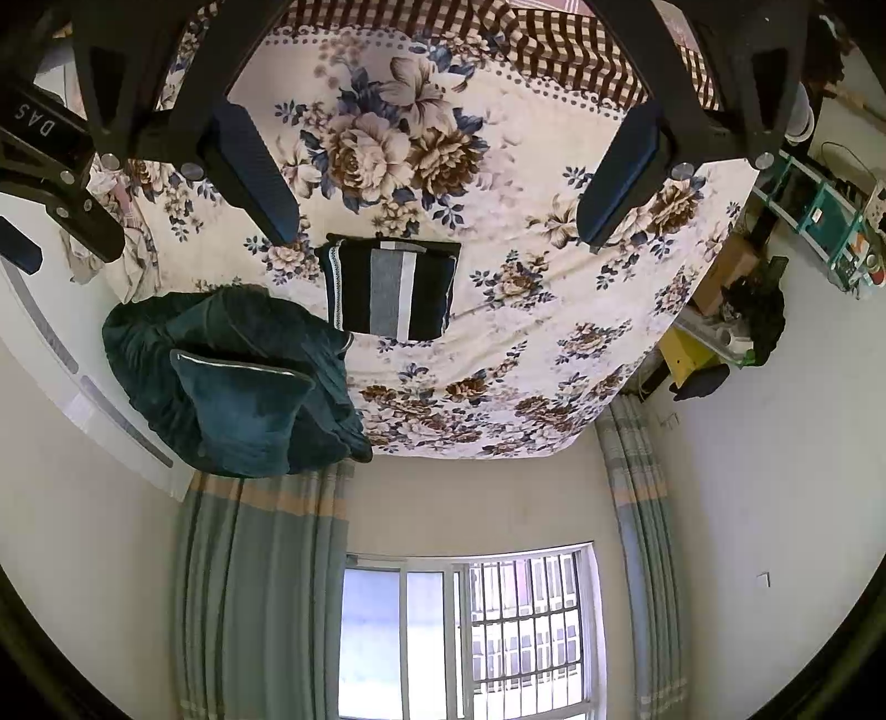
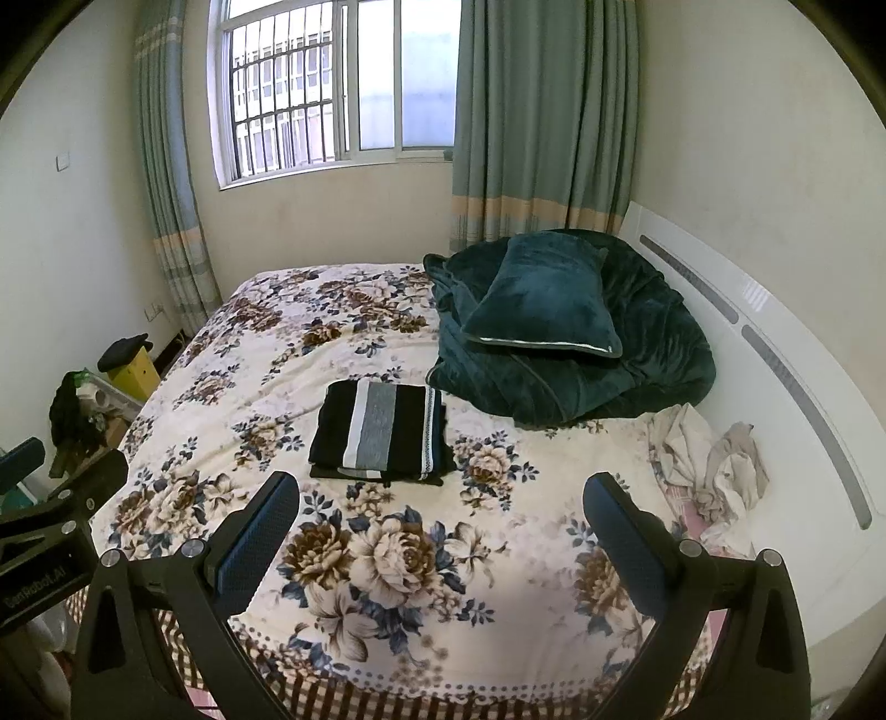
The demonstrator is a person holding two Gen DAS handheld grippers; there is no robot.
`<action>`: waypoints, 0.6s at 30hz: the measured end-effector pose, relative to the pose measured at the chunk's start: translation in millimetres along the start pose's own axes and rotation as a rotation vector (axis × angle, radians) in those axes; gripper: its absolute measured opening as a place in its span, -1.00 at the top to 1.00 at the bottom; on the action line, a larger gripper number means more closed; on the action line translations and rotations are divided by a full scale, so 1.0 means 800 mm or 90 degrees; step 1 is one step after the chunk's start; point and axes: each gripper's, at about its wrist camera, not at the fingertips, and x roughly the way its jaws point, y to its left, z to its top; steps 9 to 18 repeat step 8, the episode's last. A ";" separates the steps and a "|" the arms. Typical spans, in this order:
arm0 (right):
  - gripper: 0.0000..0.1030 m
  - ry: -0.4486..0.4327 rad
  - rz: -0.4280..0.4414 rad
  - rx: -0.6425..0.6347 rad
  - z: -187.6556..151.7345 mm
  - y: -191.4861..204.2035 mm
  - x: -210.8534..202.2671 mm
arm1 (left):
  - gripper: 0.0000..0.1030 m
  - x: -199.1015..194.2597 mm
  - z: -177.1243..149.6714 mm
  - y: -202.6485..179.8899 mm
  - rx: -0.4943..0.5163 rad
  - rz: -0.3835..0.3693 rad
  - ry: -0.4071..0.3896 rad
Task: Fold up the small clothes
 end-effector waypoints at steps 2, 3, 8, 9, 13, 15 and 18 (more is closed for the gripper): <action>-1.00 0.000 0.000 -0.001 0.000 -0.001 0.001 | -0.99 0.000 0.001 0.001 0.000 -0.002 -0.001; -1.00 0.001 0.002 -0.003 0.001 -0.001 0.002 | -0.99 0.000 0.000 0.002 0.001 -0.003 -0.001; -1.00 -0.001 0.001 -0.002 0.002 -0.003 0.002 | -0.99 0.001 -0.002 0.009 0.002 -0.004 -0.005; -1.00 -0.001 0.001 -0.002 0.002 -0.003 0.002 | -0.99 0.001 -0.002 0.009 0.002 -0.004 -0.005; -1.00 -0.001 0.001 -0.002 0.002 -0.003 0.002 | -0.99 0.001 -0.002 0.009 0.002 -0.004 -0.005; -1.00 -0.001 0.001 -0.002 0.002 -0.003 0.002 | -0.99 0.001 -0.002 0.009 0.002 -0.004 -0.005; -1.00 -0.001 0.001 -0.002 0.002 -0.003 0.002 | -0.99 0.001 -0.002 0.009 0.002 -0.004 -0.005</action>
